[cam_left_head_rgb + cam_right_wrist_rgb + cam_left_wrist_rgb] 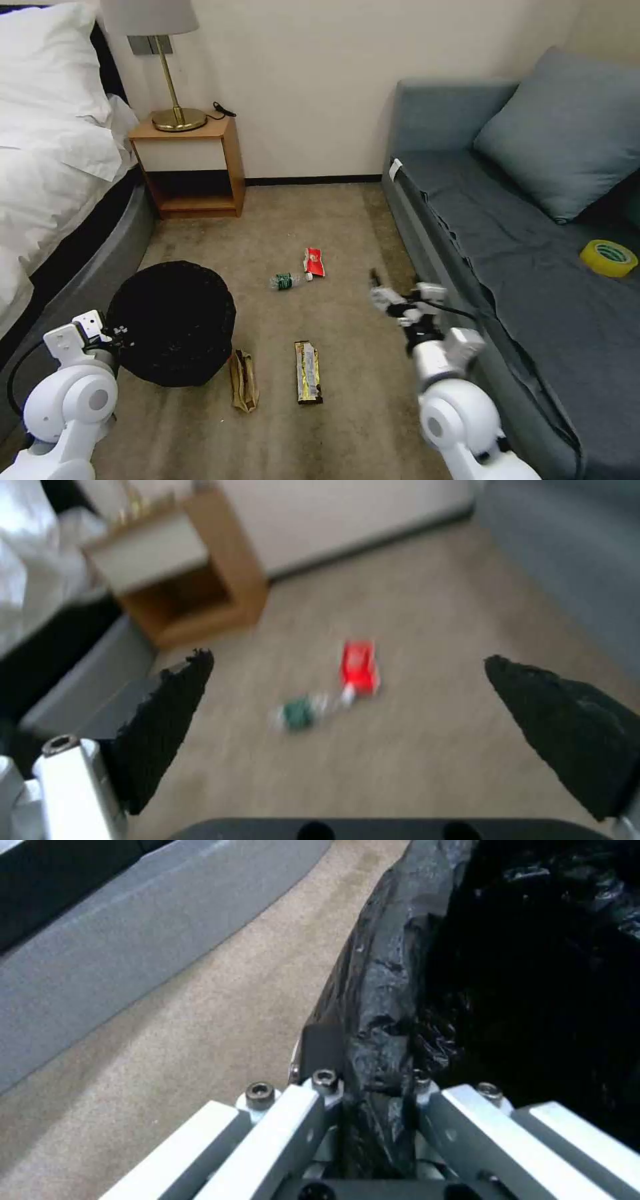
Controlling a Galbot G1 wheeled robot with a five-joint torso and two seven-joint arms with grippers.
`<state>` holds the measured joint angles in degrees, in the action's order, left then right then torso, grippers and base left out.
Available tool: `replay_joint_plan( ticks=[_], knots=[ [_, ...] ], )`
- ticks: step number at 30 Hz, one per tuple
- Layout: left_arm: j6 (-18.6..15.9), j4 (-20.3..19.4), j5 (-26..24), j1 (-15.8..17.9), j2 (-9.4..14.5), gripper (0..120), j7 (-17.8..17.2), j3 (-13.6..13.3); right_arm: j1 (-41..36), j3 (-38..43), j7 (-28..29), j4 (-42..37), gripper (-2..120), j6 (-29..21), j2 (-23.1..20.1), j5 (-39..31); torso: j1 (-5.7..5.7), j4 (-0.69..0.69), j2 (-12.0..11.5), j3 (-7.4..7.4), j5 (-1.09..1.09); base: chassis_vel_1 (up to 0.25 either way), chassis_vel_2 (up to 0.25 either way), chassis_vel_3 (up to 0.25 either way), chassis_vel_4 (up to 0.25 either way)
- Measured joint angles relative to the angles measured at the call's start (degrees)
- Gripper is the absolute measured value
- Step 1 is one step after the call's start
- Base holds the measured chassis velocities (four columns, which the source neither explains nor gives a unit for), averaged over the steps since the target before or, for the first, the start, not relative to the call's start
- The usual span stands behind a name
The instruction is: Pick up the trash bin, then pick up the garbage on the floor and place it into the trash bin.
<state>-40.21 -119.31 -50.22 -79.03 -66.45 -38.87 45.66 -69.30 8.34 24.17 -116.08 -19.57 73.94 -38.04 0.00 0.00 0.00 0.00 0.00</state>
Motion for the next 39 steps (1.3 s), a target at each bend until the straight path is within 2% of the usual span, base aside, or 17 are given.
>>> replay_joint_plan(
  ticks=[2, 3, 4, 9, 11, 14, 18, 23, 32, 39],
  knots=[
    [0.0, 0.0, 0.2, -0.1, -0.4, 2, 0.0, 0.2, 3.2, -2.7, 2.7, 3.7, 100, -2.3, -0.3, -3.7, 0.0, 0.01, 0.0, 0.01, 0.0, 0.0, 0.0, 0.0, 0.0],
    [0.0, 0.0, 0.5, -0.4, -0.7, 2, 0.0, 0.4, 6.4, -5.8, 5.8, 7.3, 100, -5.4, -0.7, -8.8, 0.0, 0.01, 0.0, 0.01, 0.0, 0.0, 0.0, 0.0, 0.0],
    [0.1, 0.0, 0.6, -0.6, -0.9, 2, 0.1, 0.5, 8.0, -7.5, 7.3, 9.2, 100, -6.7, -0.9, -10.7, 0.0, 0.01, 0.0, 0.01, 0.0, 0.0, 0.0, 0.0, 0.0],
    [0.2, 0.0, 1.0, -1.0, -1.4, 2, 0.3, 0.7, 10.5, -10.6, 9.0, 11.9, 100, -8.4, -1.7, -12.9, 0.0, 0.01, 0.0, 0.01, 0.0, 0.0, 0.0, 0.0, 0.0],
    [0.5, -0.1, 1.5, -1.3, -2.1, 2, 0.7, 1.0, 13.9, -15.4, 10.6, 15.1, 100, -11.0, -3.0, -16.1, 0.0, 0.0, 0.0, 0.0, 0.0, 0.0, 0.0, 0.0, 0.0],
    [0.6, -0.1, 1.8, -1.5, -2.4, 2, 0.9, 1.1, 16.4, -18.7, 10.9, 17.8, 100, -12.0, -3.7, -17.3, 0.0, -0.01, 0.0, 0.01, 0.0, 0.0, 0.0, 0.0, 0.0],
    [0.8, -0.2, 2.1, -1.8, -3.0, 2, 1.0, 1.8, 23.4, -25.0, 10.7, 24.3, 100, -14.7, -4.4, -21.3, 0.0, 0.0, 0.0, 0.01, -0.01, 0.0, 0.0, 0.0, 0.0],
    [0.9, -0.3, 2.3, -2.2, -3.4, 2, 1.0, 2.5, 28.7, -30.2, 9.0, 31.9, 100, -15.0, -3.4, -21.2, 0.0, 0.0, 0.0, 0.01, 0.0, 0.0, 0.0, 0.0, 0.0],
    [1.2, -0.6, 2.6, -3.0, -3.5, 2, 1.2, 3.4, 31.5, -36.9, 7.0, 38.9, 100, -14.5, -1.0, -19.3, 0.0, 0.0, 0.0, 0.01, -0.01, 0.0, 0.0, 0.0, 0.0],
    [1.2, -1.6, 2.6, -3.4, -3.5, 2, 1.2, 3.7, 33.4, -41.4, 4.8, 49.1, 100, -12.0, 1.8, -16.3, 0.0, 0.0, 0.0, 0.01, 0.0, 0.0, 0.0, 0.0, 0.0]
  ],
)
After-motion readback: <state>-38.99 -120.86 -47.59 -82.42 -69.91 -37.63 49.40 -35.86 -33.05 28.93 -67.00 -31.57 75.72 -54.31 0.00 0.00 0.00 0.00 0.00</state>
